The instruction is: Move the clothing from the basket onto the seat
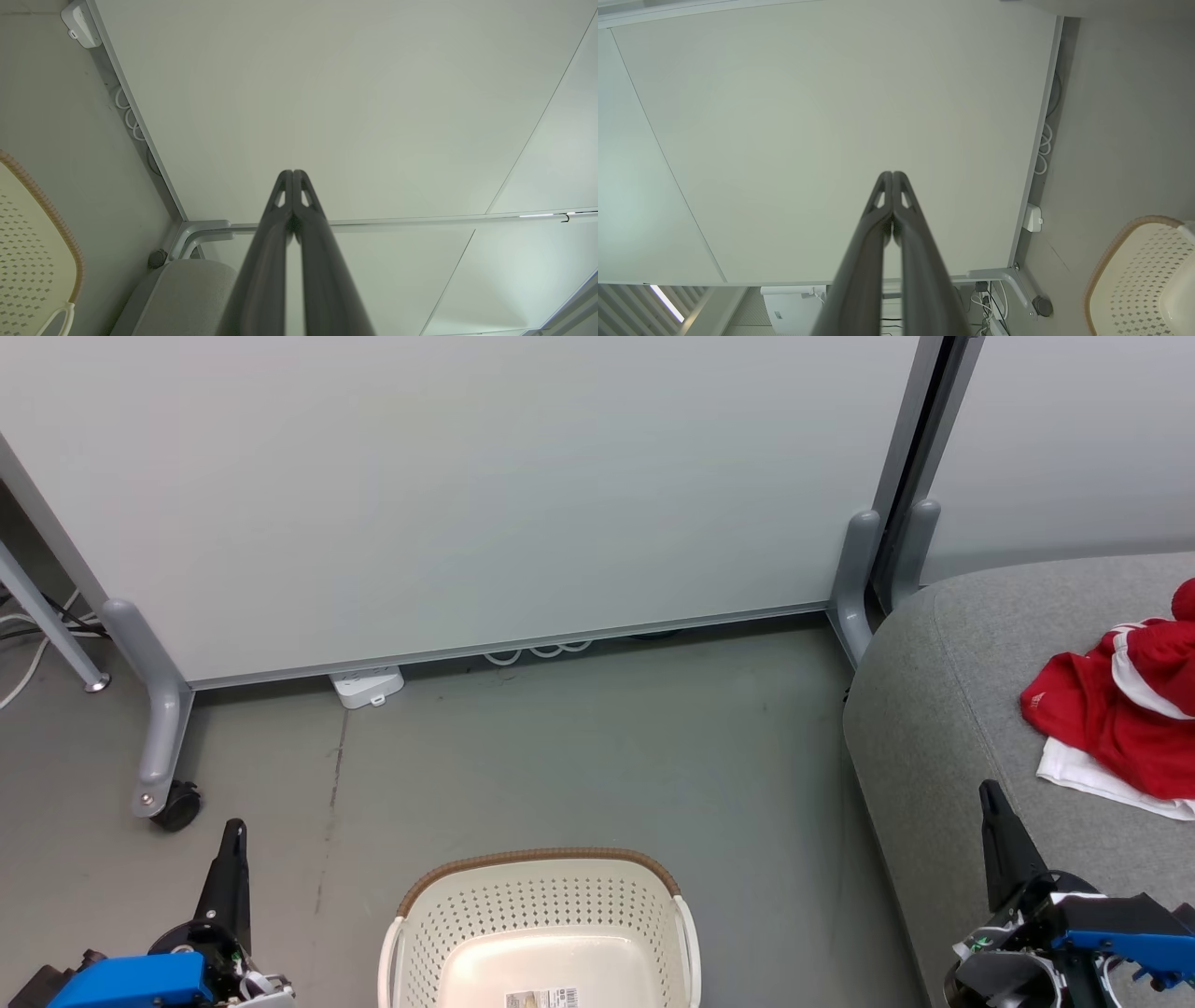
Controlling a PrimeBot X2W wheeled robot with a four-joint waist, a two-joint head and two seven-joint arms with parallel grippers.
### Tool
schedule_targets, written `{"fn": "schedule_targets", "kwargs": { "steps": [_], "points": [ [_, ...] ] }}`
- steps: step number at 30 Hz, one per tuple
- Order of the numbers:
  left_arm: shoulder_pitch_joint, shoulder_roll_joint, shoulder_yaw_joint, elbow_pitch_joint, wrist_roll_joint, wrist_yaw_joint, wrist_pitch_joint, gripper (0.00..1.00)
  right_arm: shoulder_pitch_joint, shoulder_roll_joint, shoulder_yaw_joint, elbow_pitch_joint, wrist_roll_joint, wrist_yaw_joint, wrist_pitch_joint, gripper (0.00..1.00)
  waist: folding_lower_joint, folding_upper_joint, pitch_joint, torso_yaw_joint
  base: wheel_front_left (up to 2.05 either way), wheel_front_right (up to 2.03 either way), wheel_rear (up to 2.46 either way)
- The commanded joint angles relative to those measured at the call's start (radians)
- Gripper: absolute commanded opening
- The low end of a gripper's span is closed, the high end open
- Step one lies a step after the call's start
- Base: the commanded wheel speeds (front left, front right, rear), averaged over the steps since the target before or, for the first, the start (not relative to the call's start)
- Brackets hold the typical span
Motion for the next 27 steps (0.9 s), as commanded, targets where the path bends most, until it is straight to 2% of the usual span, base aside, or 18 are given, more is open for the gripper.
{"fn": "schedule_targets", "kwargs": {
  "steps": [1, 27],
  "points": [
    [-0.012, 0.005, 0.004, -0.003, -0.003, -0.007, 0.005, 0.00, -0.010, 0.003, -0.001, -0.004, 0.004, 0.000, 0.003, 0.00, -0.0001, 0.0000, 0.000, 0.000, 0.00, 0.00, 0.00],
    [-0.012, 0.005, 0.003, -0.003, -0.003, -0.007, 0.005, 0.00, -0.010, 0.003, -0.001, -0.004, 0.004, 0.000, 0.003, 0.00, -0.0001, 0.0000, 0.000, 0.000, 0.00, 0.00, 0.00]
  ]
}}
